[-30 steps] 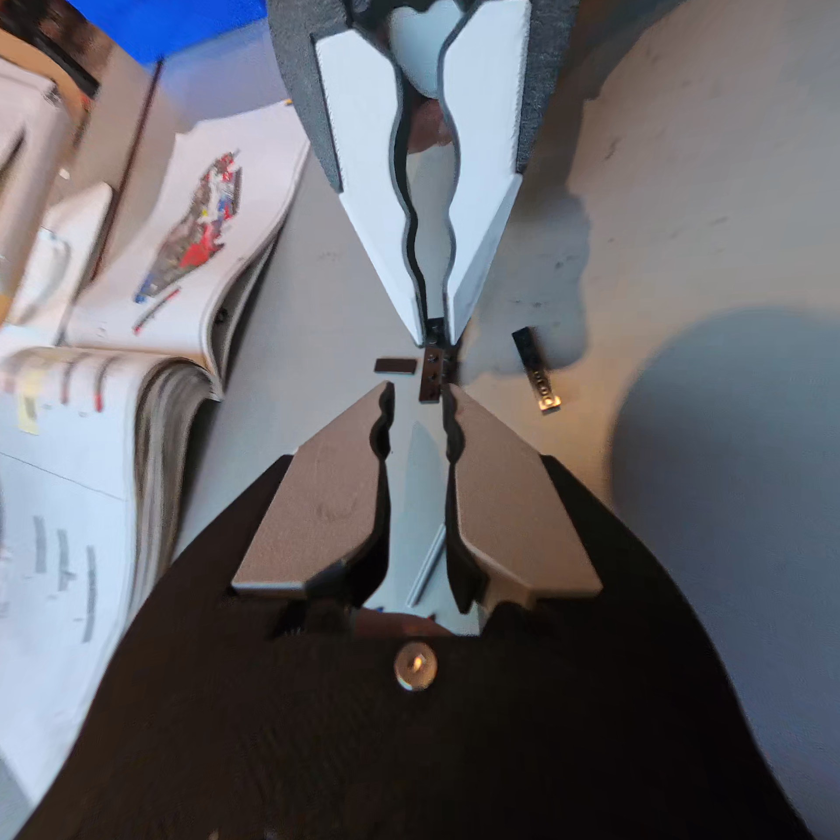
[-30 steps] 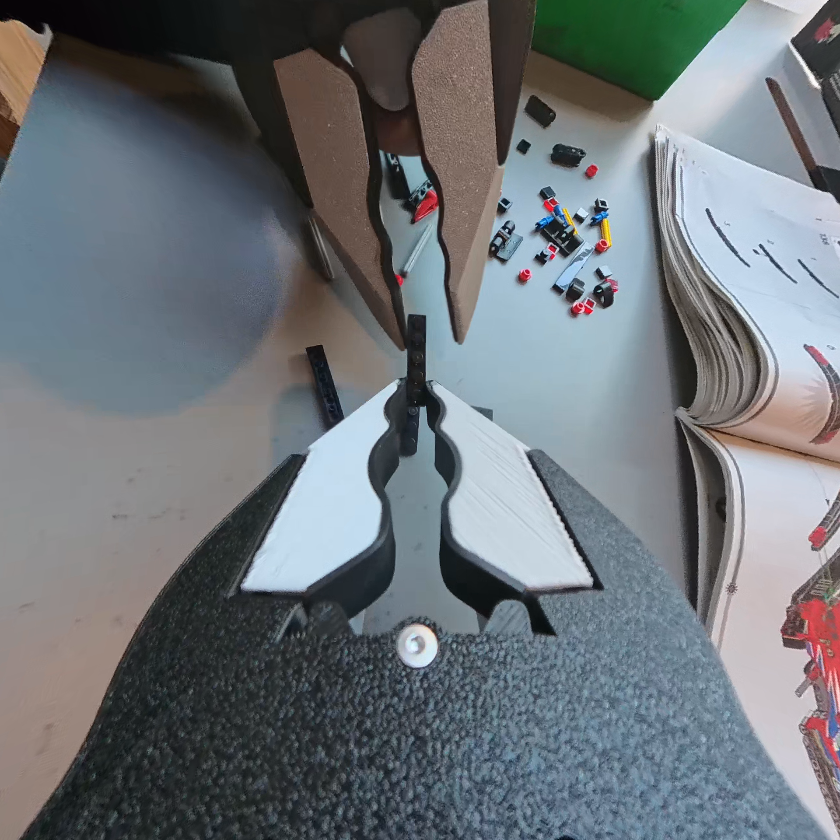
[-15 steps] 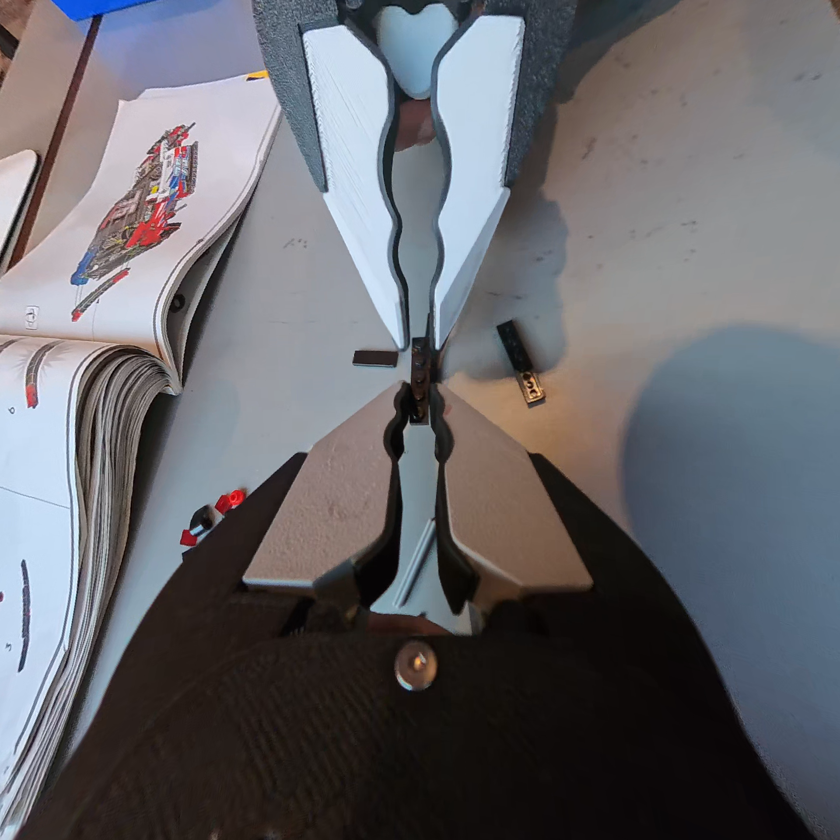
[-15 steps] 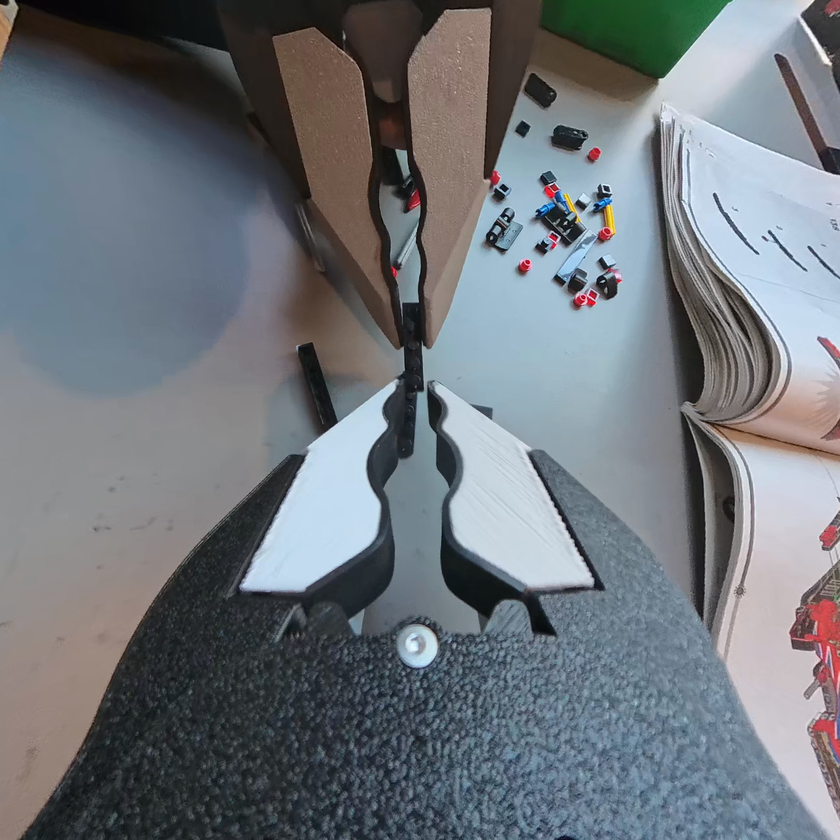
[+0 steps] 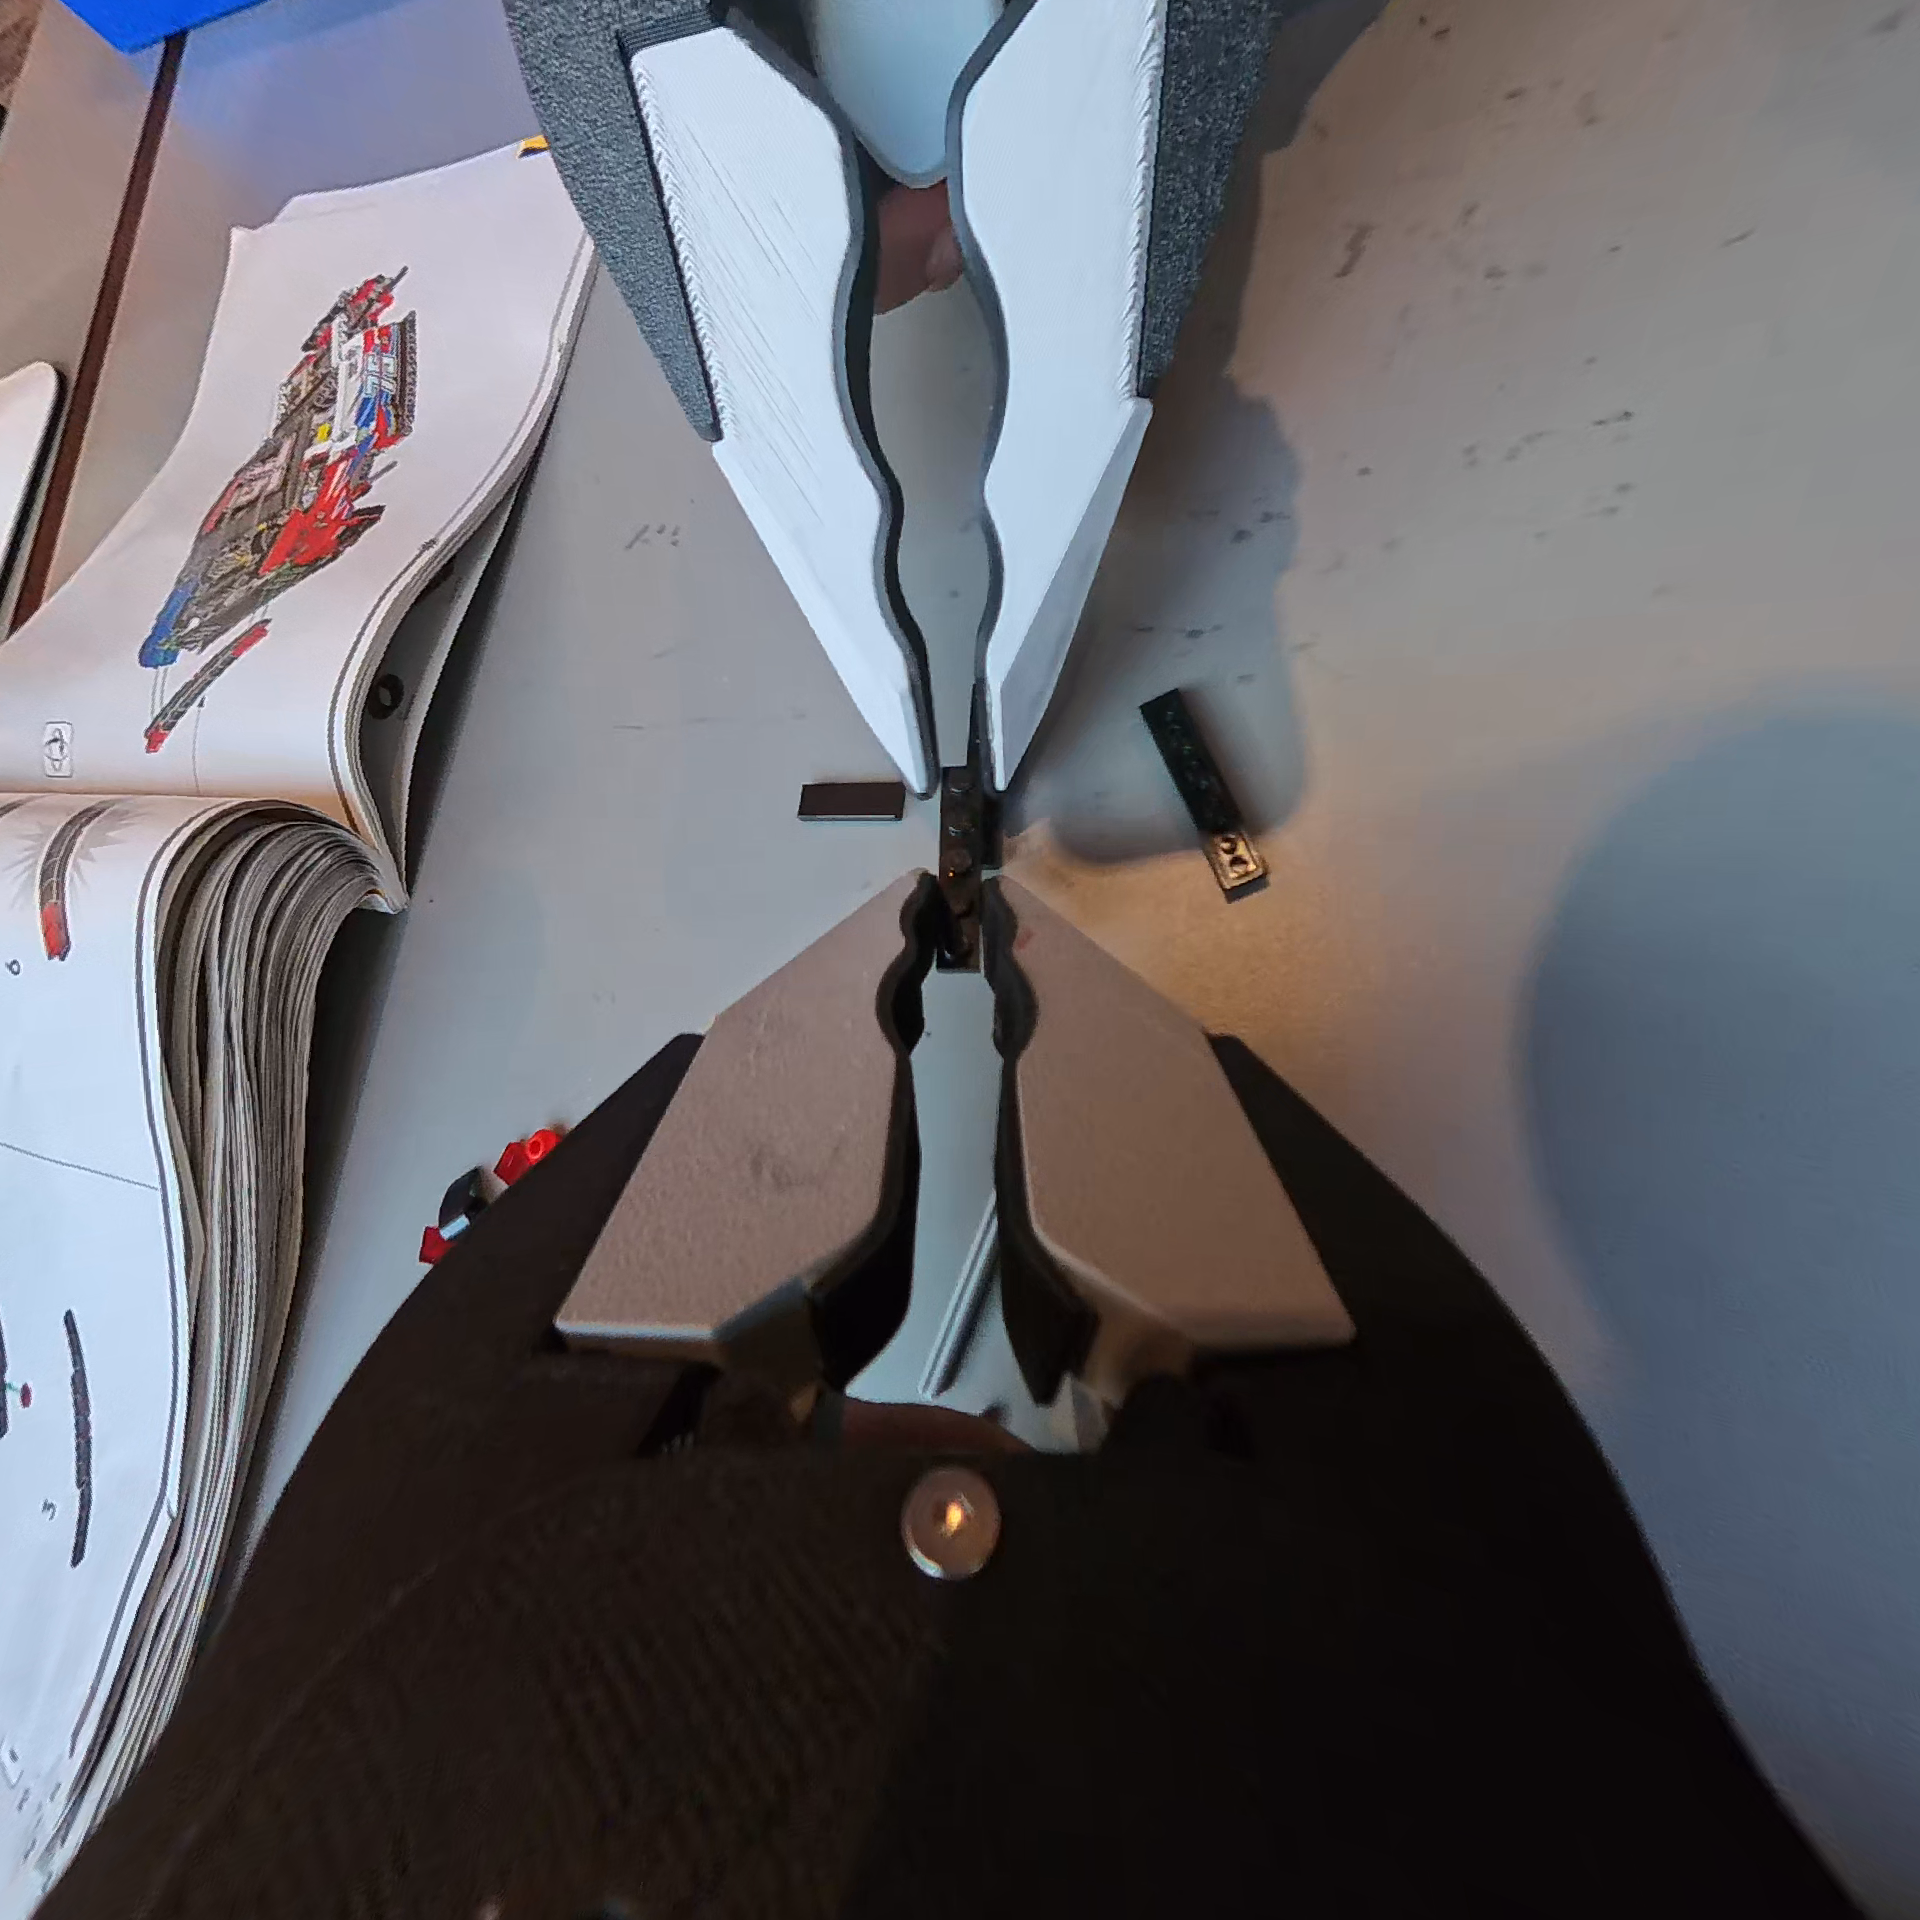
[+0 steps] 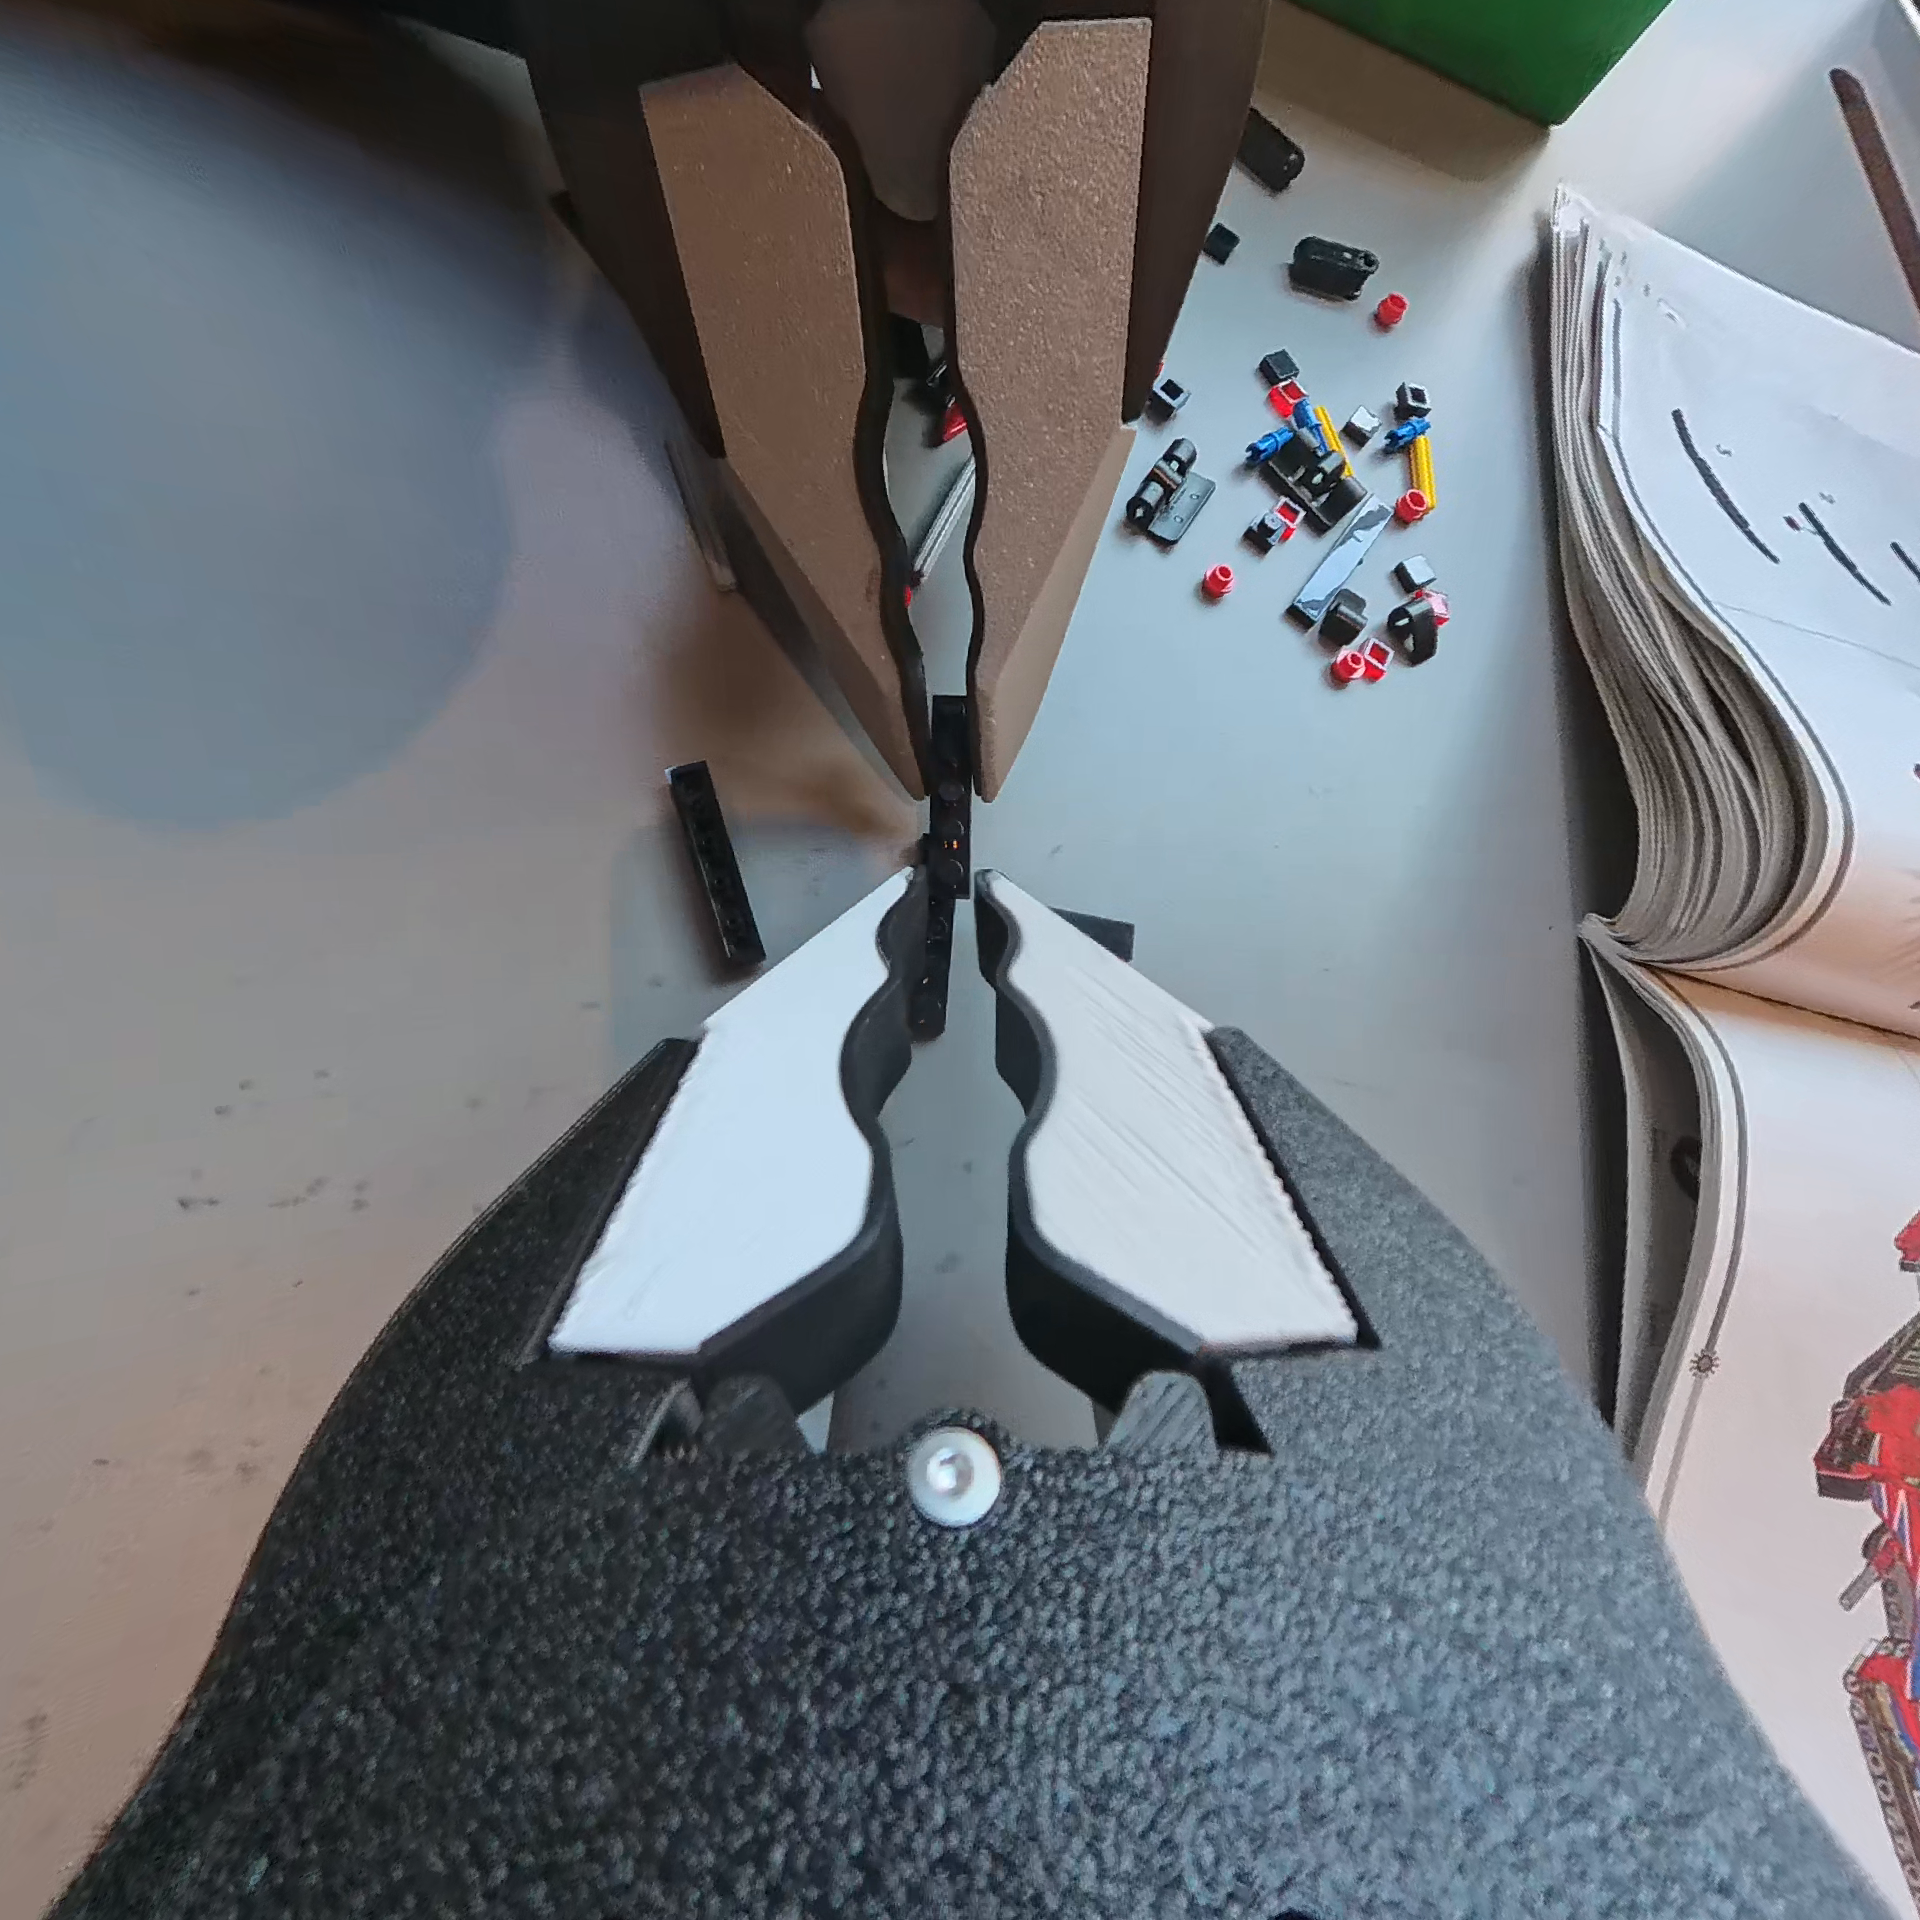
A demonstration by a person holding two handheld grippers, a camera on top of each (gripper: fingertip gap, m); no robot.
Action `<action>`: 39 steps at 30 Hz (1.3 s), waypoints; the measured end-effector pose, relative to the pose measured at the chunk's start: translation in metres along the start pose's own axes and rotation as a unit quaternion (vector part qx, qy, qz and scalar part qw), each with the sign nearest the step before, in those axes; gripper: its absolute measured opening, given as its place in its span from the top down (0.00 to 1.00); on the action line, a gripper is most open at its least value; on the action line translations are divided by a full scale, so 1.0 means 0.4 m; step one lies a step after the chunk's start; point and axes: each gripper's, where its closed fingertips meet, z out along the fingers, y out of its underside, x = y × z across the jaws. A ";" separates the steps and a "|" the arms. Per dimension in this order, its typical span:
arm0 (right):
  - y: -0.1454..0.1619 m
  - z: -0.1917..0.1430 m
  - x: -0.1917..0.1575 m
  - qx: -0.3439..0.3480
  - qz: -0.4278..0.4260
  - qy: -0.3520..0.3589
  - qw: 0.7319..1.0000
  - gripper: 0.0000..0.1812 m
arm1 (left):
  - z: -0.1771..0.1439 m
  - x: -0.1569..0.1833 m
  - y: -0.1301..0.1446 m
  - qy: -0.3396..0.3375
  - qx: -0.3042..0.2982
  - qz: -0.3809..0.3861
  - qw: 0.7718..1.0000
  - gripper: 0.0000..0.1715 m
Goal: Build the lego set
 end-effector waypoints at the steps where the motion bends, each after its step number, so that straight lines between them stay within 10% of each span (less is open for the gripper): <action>1: 0.000 0.000 0.000 0.000 -0.001 -0.001 1.000 0.95 | 0.000 0.002 -0.001 0.002 0.000 0.002 1.000 0.97; 39: 0.001 -0.028 0.029 0.016 0.031 0.016 0.999 1.00 | 0.001 -0.011 -0.006 0.062 0.021 0.040 0.997 0.97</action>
